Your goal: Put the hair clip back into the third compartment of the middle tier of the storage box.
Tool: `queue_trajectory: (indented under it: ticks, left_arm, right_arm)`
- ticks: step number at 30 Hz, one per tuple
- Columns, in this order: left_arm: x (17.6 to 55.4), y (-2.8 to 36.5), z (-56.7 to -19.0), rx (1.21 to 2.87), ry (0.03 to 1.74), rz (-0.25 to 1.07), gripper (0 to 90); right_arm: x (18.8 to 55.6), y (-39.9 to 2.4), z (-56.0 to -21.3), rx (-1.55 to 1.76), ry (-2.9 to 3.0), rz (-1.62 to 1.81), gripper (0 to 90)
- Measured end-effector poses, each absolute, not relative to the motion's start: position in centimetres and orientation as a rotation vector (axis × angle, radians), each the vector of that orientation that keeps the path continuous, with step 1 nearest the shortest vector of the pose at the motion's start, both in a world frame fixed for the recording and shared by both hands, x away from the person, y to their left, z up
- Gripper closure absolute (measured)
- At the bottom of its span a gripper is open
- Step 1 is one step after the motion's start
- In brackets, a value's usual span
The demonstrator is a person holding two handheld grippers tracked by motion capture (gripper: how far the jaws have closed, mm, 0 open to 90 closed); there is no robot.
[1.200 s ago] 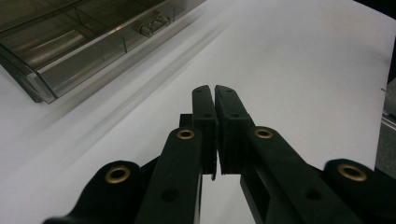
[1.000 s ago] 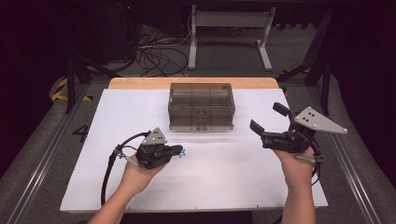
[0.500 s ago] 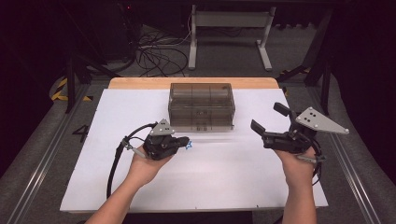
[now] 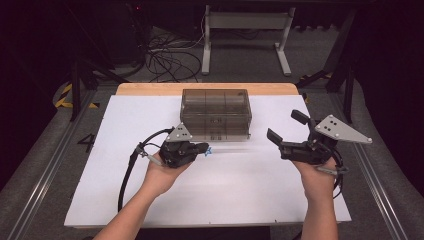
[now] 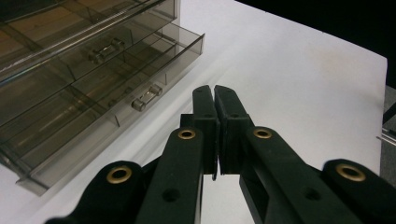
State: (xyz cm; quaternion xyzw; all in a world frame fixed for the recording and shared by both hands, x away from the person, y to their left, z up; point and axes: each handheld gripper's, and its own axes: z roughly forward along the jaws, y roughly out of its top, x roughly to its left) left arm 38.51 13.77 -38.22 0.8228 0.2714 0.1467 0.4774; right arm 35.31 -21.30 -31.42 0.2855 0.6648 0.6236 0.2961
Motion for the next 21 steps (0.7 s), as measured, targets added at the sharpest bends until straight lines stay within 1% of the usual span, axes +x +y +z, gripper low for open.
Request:
queue_trajectory:
  ticks: [21]
  left_arm:
    - [40.3,11.4,-38.3,1.954,0.667,0.365,88.5]
  right_arm:
    - [35.2,-21.8,-31.3,0.765,1.748,1.673,4.7]
